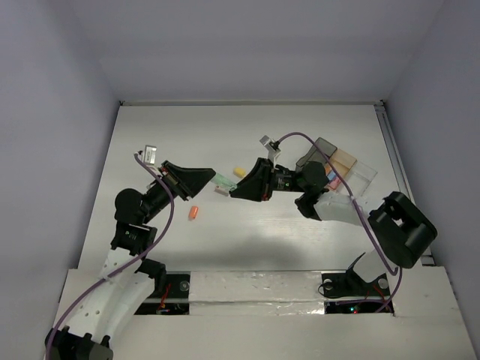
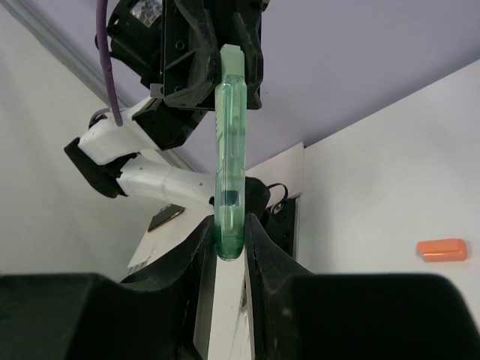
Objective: Sort the stationery into containers
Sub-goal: Close the pen cap on the pen.
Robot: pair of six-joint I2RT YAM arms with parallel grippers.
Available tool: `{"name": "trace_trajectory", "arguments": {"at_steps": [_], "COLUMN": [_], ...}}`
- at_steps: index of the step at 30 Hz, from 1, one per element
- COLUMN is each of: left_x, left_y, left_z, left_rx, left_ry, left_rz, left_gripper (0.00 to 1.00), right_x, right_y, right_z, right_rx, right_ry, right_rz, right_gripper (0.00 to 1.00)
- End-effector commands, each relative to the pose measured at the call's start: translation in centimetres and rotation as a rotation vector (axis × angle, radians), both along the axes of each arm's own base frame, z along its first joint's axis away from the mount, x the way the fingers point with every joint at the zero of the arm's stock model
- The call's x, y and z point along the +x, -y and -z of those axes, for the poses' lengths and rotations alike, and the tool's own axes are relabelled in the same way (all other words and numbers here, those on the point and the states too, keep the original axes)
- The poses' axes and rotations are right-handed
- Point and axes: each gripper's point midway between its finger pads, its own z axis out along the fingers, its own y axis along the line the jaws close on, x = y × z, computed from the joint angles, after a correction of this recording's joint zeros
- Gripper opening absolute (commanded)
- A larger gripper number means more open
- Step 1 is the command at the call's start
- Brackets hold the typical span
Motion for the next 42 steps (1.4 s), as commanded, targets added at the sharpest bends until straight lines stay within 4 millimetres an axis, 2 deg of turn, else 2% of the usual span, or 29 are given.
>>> {"name": "trace_trajectory", "arguments": {"at_steps": [1, 4, 5, 7, 8, 10, 11, 14, 16, 17, 20, 21, 25, 26, 31, 34, 35, 37, 38, 39, 42], "left_x": [-1.1, -1.0, -0.9, -0.6, -0.7, -0.6, -0.5, -0.6, -0.8, -0.9, -1.4, -1.5, -1.6, -1.6, -2.0, -2.6, -2.8, -3.3, -3.7, -4.3, -4.5], "left_y": [1.3, 1.2, 1.2, 0.9, 0.9, 0.8, 0.8, 1.2, 1.6, 1.9, 3.0, 3.3, 3.3, 3.2, 3.4, 3.5, 3.6, 4.0, 4.3, 4.8, 5.3], "left_z": [3.5, 3.9, 3.9, 4.1, 4.2, 4.3, 4.4, 4.9, 5.0, 5.0, 5.2, 5.2, 4.7, 4.7, 4.9, 4.8, 4.6, 4.1, 4.2, 4.1, 4.1], "left_rx": [0.065, 0.079, 0.091, 0.113, 0.128, 0.132, 0.137, 0.149, 0.153, 0.154, 0.157, 0.159, 0.156, 0.159, 0.148, 0.132, 0.114, 0.089, 0.083, 0.078, 0.090], "left_ry": [-0.061, -0.065, -0.053, -0.058, -0.049, -0.044, -0.041, -0.048, -0.046, -0.044, -0.041, -0.043, -0.039, -0.037, -0.041, -0.037, -0.043, -0.032, -0.032, -0.032, -0.036], "left_rz": [0.086, 0.068, 0.061, 0.033, 0.032, 0.022, 0.018, 0.029, 0.040, 0.045, 0.080, 0.086, 0.076, 0.073, 0.095, 0.121, 0.136, 0.169, 0.191, 0.219, 0.218], "left_gripper": [0.00, 0.00, 0.00, 0.00, 0.00, 0.00, 0.00, 0.00, 0.00, 0.00, 0.00, 0.00, 0.00, 0.00, 0.00, 0.00, 0.00, 0.00, 0.00, 0.00, 0.00], "right_x": [-0.3, -0.2, -0.2, 0.0, 0.7, 0.4, 0.6, 0.0, 0.7, 1.0, 0.6, -0.5, -0.5, -0.5, -1.7, -1.5, -0.9, -0.7, -0.2, -0.1, -0.1], "right_y": [0.5, 0.3, -0.1, -0.1, -0.4, -0.7, -0.9, -1.5, -1.3, -1.5, -1.9, -2.0, -0.5, -0.2, 1.6, 2.4, 2.2, 1.8, 0.9, 0.5, -0.2], "right_z": [-8.6, -8.8, -8.4, -8.9, -7.8, -8.5, -8.2, -8.4, -8.7, -8.2, -9.1, -9.3, -10.2, -9.8, -11.9, -12.6, -11.8, -12.4, -11.4, -11.3, -11.7], "right_rx": [0.217, 0.208, 0.175, 0.154, 0.093, 0.077, 0.052, 0.025, 0.015, -0.012, 0.013, 0.030, 0.052, 0.042, 0.105, 0.108, 0.062, 0.057, 0.024, 0.015, 0.041], "right_ry": [0.172, 0.136, 0.108, 0.101, 0.085, 0.089, 0.078, 0.057, 0.042, 0.025, 0.048, 0.067, 0.094, 0.101, 0.152, 0.166, 0.152, 0.153, 0.130, 0.129, 0.127], "right_rz": [0.100, 0.108, 0.112, 0.150, 0.180, 0.198, 0.205, 0.188, 0.230, 0.241, 0.216, 0.173, 0.242, 0.259, 0.282, 0.332, 0.351, 0.344, 0.332, 0.316, 0.283], "right_gripper": [0.00, 0.00, 0.00, 0.00, 0.00, 0.00, 0.00, 0.00, 0.00, 0.00, 0.00, 0.00, 0.00, 0.00, 0.00, 0.00, 0.00, 0.00, 0.00, 0.00, 0.00]}}
